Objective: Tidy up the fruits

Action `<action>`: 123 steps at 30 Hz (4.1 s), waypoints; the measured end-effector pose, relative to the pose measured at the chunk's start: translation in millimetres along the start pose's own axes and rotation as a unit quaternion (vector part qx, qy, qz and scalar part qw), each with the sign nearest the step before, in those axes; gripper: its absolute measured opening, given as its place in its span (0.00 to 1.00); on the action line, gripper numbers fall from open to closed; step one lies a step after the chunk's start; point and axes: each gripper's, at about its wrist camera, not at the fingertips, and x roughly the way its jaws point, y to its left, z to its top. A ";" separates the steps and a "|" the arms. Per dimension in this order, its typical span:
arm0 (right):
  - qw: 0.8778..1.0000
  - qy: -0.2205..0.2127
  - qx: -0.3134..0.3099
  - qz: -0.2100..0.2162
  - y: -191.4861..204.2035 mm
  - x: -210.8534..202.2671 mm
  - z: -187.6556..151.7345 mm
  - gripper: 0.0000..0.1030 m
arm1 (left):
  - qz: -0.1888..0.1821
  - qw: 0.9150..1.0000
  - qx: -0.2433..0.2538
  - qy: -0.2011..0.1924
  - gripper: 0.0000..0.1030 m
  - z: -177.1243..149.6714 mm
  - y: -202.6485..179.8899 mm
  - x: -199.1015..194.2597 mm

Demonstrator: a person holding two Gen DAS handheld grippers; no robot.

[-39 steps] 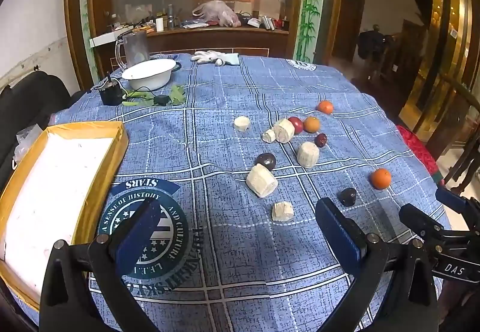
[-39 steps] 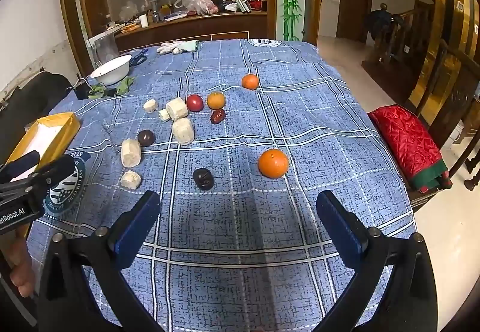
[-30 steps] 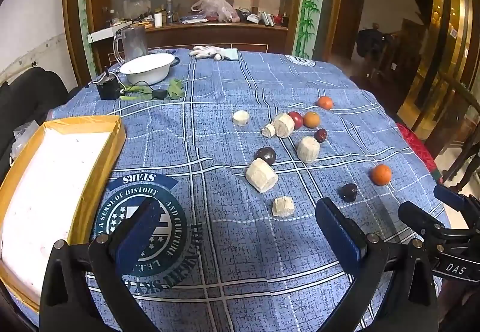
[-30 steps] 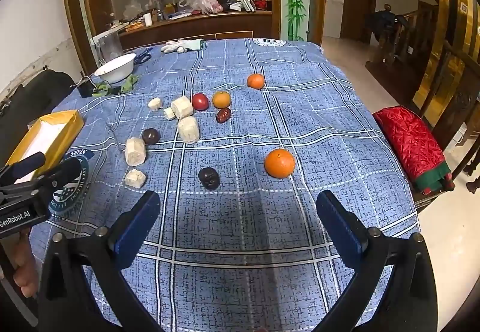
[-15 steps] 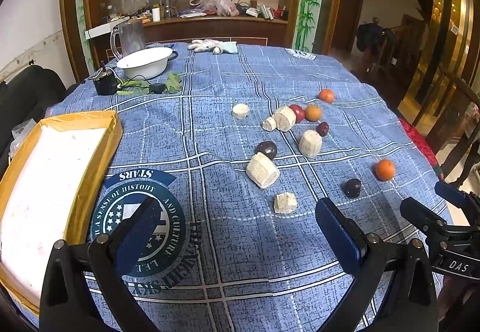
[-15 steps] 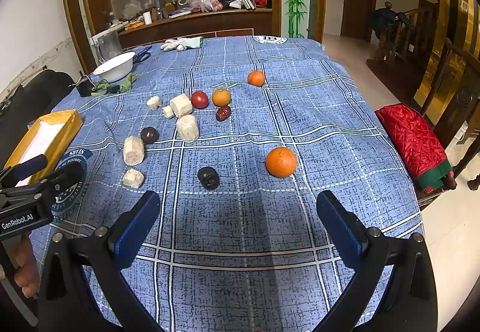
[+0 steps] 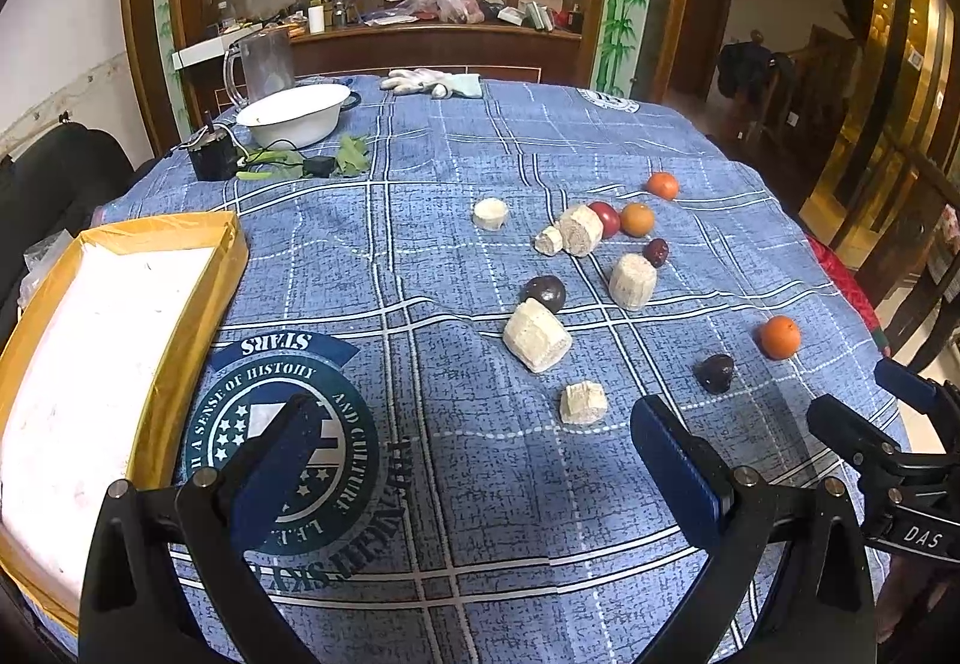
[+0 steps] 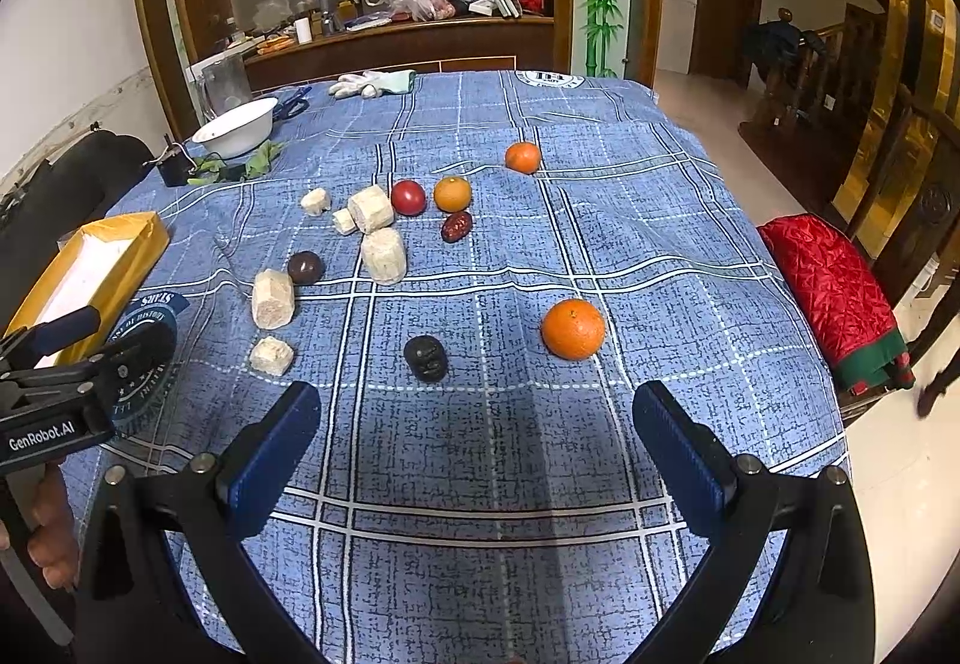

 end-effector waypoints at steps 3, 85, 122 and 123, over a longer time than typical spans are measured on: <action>1.000 0.000 0.001 -0.003 -3.2 -0.6 -2.5 1.00 | 0.006 1.000 -0.006 0.001 0.99 -1.4 5.8 1.0; 0.948 -0.038 -0.169 0.268 239.7 18.1 54.8 0.21 | 0.176 0.964 -0.197 0.002 0.24 -30.8 233.5 -50.8; 0.937 0.004 -0.201 0.284 325.6 67.0 62.0 0.73 | 0.231 0.940 -0.250 -0.001 0.77 -51.2 284.1 -65.0; 0.940 -0.004 -0.191 0.281 313.2 61.4 64.2 0.75 | 0.223 0.943 -0.246 -0.025 0.78 -48.5 276.5 -71.1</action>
